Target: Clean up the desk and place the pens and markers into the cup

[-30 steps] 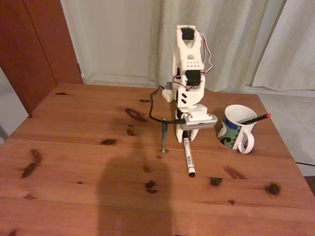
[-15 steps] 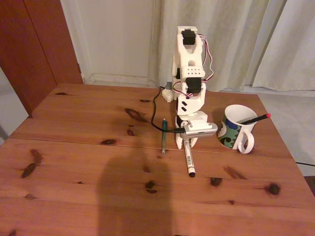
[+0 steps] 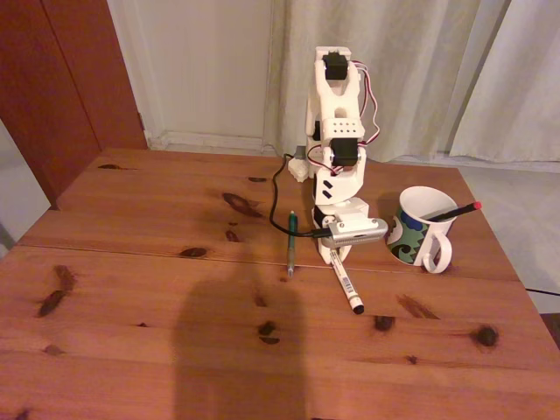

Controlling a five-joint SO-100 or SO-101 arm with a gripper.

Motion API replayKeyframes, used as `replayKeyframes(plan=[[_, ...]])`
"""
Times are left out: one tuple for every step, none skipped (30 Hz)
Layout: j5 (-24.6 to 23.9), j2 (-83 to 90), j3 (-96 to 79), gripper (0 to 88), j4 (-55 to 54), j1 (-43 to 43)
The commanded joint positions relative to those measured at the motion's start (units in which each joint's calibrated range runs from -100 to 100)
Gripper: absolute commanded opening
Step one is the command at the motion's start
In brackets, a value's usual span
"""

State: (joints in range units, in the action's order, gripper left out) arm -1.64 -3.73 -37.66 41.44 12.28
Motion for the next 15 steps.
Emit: replayKeyframes(plan=[[0.43,0.87,0.33,0.9,0.33,-0.02],[0.27,0.87,0.33,0.9,0.33,-0.02],[0.01,1.04,0.78,0.9,0.33,-0.02],[-0.04,1.37,1.24,0.9,-0.19,-0.02],[-0.09,2.28,1.69,0.9,-0.36,-0.02],[-0.14,3.94,2.32,0.9,-0.36,0.06],[-0.56,6.25,2.68,0.9,-0.27,0.06],[-1.45,9.15,2.86,0.9,-0.27,0.06],[-2.19,12.04,2.86,0.8,-0.27,0.14],[-2.82,14.78,2.59,0.8,-0.27,0.14],[-3.45,17.51,2.32,0.8,-0.27,0.22],[-4.34,20.07,1.78,0.8,-0.36,0.3],[-5.49,22.47,1.24,0.8,-0.36,0.46],[-6.59,24.79,0.69,0.8,-0.45,0.62],[-7.64,26.94,0.24,0.8,-0.45,0.78]])
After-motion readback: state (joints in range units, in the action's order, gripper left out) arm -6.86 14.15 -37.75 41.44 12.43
